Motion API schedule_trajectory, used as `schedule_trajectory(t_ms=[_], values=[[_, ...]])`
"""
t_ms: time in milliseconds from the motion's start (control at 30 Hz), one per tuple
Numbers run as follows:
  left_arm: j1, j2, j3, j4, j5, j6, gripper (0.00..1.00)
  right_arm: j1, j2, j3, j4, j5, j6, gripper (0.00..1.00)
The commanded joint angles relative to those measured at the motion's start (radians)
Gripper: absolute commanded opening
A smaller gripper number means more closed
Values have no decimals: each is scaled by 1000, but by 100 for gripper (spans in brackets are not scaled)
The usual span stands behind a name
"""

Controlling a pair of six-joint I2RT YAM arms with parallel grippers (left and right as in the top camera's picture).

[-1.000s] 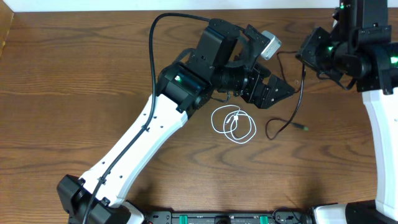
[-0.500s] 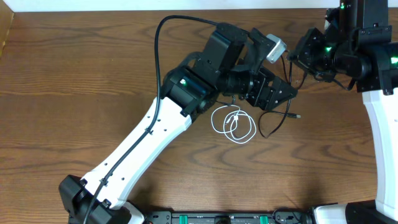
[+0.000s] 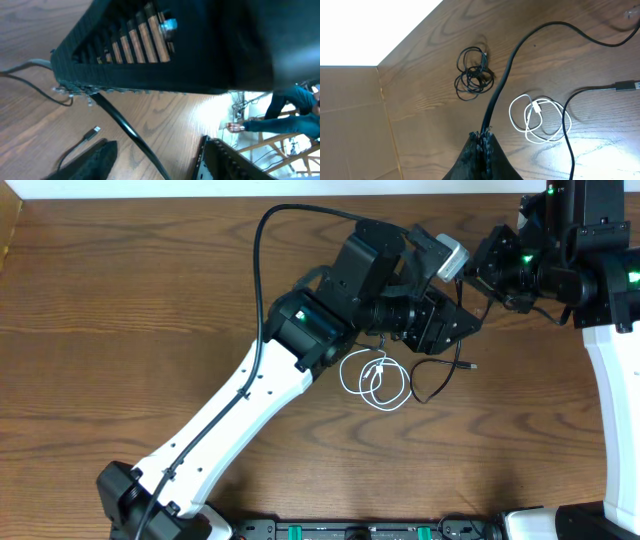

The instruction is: Untangle cables

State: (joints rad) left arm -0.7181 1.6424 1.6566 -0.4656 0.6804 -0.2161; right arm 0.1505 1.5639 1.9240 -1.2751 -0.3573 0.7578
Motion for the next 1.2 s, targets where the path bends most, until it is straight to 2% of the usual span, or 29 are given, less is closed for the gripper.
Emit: schedule_trajectory(t_ms=[0, 67, 300, 500, 567, 700, 867, 900, 967, 1067, 1167], values=[[0, 32, 10, 5, -19, 0, 50, 15, -16, 1, -2, -20, 12, 2], [0, 36, 10, 7, -19, 0, 44, 15, -16, 1, -9, -20, 12, 1], [2, 37, 10, 50, -19, 0, 35, 15, -16, 1, -27, -20, 11, 2], [2, 37, 10, 49, -19, 0, 19, 15, -16, 1, -29, -20, 12, 1], [5, 37, 10, 49, -19, 0, 8, 15, -16, 1, -31, -19, 11, 2], [17, 37, 10, 53, -19, -3, 7, 14, -16, 1, -31, -5, 3, 2], [42, 32, 12, 145, 2, -83, 8, 13, -16, 1, -31, 60, -5, 3], [48, 31, 12, 180, 21, -97, 7, 12, -16, 1, -31, 67, -14, 8], [58, 29, 12, 270, 72, -137, 8, 11, -16, 1, -32, 71, -50, 24], [72, 29, 12, 428, 97, -228, 7, 5, -16, 1, -43, 72, -95, 65], [91, 29, 12, 566, 97, -300, 7, -10, -16, 1, -61, 106, -113, 86]])
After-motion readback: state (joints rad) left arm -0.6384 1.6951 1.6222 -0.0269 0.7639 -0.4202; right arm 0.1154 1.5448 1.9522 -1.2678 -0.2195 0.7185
